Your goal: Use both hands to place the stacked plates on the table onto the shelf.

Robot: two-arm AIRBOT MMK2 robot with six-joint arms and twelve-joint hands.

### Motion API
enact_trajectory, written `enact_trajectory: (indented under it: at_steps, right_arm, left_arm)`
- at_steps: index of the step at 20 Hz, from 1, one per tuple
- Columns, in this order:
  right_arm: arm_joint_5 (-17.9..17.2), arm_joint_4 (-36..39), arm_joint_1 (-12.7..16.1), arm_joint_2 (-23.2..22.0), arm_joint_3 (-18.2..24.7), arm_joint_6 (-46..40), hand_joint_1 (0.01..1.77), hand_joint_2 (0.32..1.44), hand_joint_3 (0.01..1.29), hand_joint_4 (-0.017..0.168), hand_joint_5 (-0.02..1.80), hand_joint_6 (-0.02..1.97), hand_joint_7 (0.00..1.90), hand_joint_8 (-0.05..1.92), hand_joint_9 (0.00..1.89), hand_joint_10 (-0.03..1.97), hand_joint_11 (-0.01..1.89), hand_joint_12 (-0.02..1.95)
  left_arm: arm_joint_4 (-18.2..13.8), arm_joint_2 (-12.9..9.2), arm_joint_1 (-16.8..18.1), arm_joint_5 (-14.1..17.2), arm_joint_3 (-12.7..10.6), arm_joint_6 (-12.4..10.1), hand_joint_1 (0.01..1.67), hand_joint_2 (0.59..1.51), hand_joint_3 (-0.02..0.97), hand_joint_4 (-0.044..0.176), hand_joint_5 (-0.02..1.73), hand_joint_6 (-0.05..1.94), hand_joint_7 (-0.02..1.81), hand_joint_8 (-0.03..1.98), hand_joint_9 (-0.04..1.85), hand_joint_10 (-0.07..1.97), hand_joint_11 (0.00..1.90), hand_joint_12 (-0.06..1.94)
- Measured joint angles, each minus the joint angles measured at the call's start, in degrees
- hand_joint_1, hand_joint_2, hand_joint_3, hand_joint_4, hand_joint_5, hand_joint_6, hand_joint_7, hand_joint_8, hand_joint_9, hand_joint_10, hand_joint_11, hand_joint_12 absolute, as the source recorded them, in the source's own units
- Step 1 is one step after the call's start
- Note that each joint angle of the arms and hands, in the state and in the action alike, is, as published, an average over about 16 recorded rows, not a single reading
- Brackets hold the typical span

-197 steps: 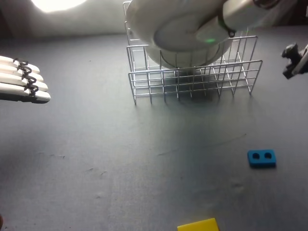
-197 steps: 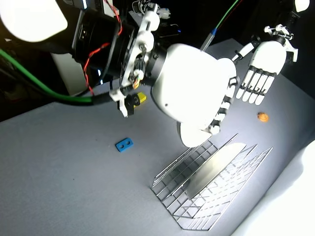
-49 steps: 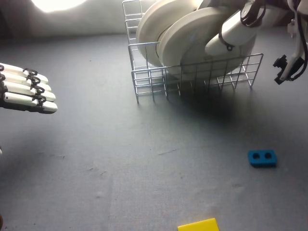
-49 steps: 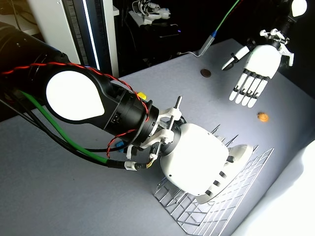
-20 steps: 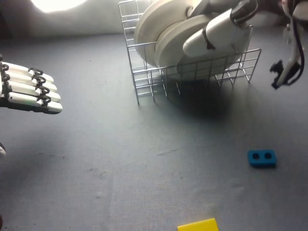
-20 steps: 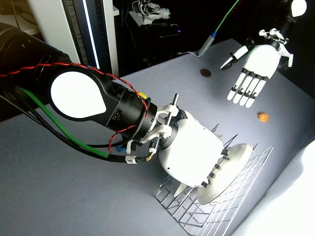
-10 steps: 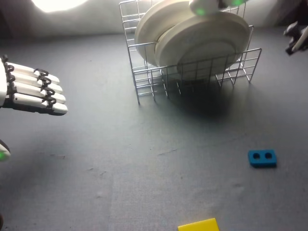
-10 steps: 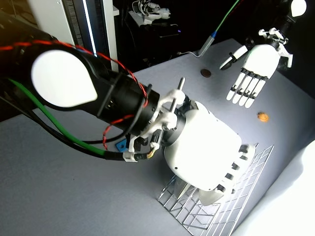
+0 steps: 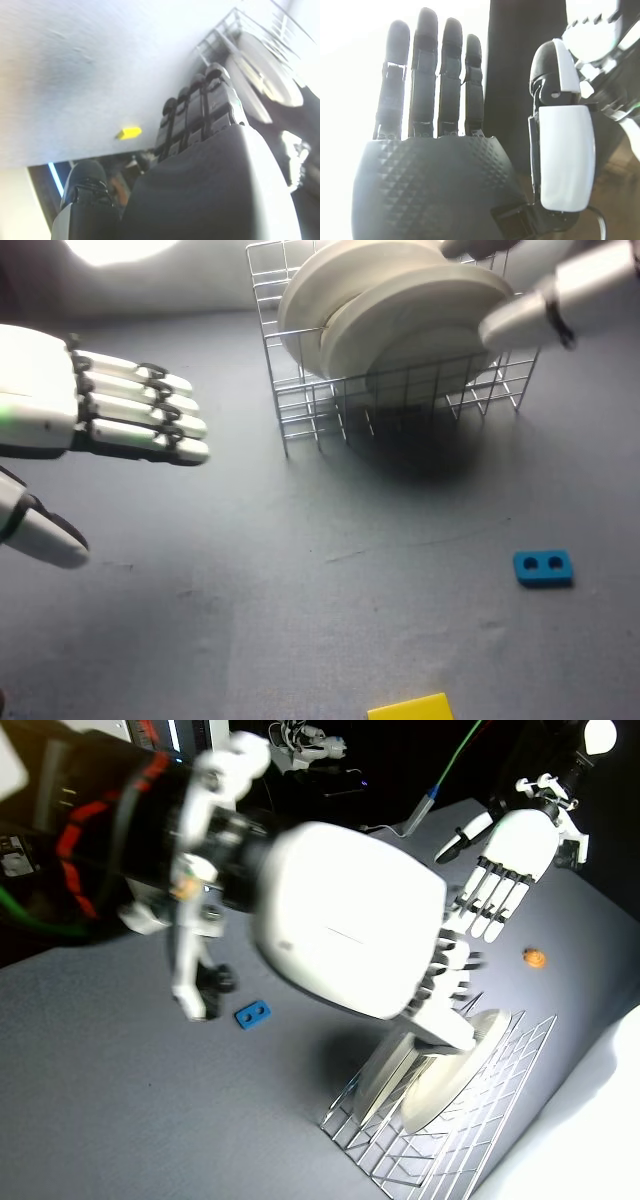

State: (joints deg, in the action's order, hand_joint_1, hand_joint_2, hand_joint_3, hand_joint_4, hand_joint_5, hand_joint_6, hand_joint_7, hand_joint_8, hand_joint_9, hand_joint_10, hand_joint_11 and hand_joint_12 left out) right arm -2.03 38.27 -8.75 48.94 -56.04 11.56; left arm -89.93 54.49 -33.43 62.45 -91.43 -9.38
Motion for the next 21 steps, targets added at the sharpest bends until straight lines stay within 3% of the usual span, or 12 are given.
enact_trajectory:
  at_steps: [5, 10, 14, 21]
  right_arm:
    - [-1.82, 0.14, -1.43, -7.22, 7.05, 7.45, 0.42, 1.12, 0.02, -0.001, 0.45, 0.04, 0.53, 0.01, 0.52, 0.01, 0.18, 0.84]
    - [-2.96, 0.27, -2.66, -11.62, 11.35, 11.33, 0.23, 1.18, 0.02, 0.001, 0.27, 0.04, 0.32, 0.01, 0.29, 0.02, 0.07, 0.49]
    - [-2.88, 0.31, -3.56, -13.02, 13.06, 12.23, 0.12, 1.22, 0.02, 0.003, 0.18, 0.04, 0.19, 0.01, 0.15, 0.01, 0.01, 0.22]
    - [-2.2, 0.3, -4.35, -13.05, 13.44, 12.5, 0.14, 1.22, 0.02, 0.003, 0.14, 0.04, 0.15, 0.01, 0.1, 0.01, 0.01, 0.07]
  left_arm:
    - [-0.4, -1.31, 3.25, -0.37, 4.63, -0.41, 0.02, 1.159, 0.015, -0.003, 0.04, 0.02, 0.03, 0.0, 0.02, 0.02, 0.02, 0.01]
    - [-1.47, -2.53, 5.94, -0.16, 8.12, -1.23, 0.02, 1.159, 0.015, -0.003, 0.05, 0.02, 0.04, 0.0, 0.02, 0.02, 0.02, 0.01]
    - [-2.37, -3.08, 7.38, 0.16, 9.35, -2.05, 0.02, 1.161, 0.015, -0.003, 0.05, 0.02, 0.04, 0.0, 0.02, 0.02, 0.02, 0.01]
    - [-3.6, -3.22, 8.7, 0.47, 10.01, -3.01, 0.02, 1.164, 0.015, -0.003, 0.06, 0.02, 0.04, 0.0, 0.02, 0.02, 0.02, 0.01]
